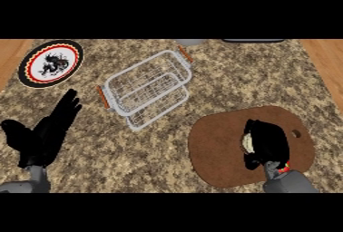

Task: Pick the cupcake from the cutting board and place it in the tiered basket

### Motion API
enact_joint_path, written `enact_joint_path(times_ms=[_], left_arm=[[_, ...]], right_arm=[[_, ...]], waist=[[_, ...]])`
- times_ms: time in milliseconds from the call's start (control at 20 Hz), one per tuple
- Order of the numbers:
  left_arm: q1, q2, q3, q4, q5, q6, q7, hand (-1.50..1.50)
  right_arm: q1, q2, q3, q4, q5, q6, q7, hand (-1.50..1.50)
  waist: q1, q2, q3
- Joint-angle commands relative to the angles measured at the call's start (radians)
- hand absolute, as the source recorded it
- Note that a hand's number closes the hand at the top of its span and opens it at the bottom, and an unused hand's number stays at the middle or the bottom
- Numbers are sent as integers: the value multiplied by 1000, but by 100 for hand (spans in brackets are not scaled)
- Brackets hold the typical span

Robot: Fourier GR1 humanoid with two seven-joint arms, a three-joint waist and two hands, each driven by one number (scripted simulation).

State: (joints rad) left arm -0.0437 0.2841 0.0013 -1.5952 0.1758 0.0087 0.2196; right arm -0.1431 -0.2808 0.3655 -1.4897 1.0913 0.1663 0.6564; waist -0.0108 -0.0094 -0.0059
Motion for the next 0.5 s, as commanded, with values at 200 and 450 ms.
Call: enact_joint_path(times_ms=[200, 450], left_arm=[[40, 15, 30, -1, 1, 5, -5, 0], [37, 20, 30, -2, 10, -15, -5, 0]], right_arm=[[378, 177, 154, -268, 273, -199, 432, 150], [402, 248, 310, -472, 563, -327, 541, 150]], waist=[[-64, -16, 2], [-44, -13, 3]])
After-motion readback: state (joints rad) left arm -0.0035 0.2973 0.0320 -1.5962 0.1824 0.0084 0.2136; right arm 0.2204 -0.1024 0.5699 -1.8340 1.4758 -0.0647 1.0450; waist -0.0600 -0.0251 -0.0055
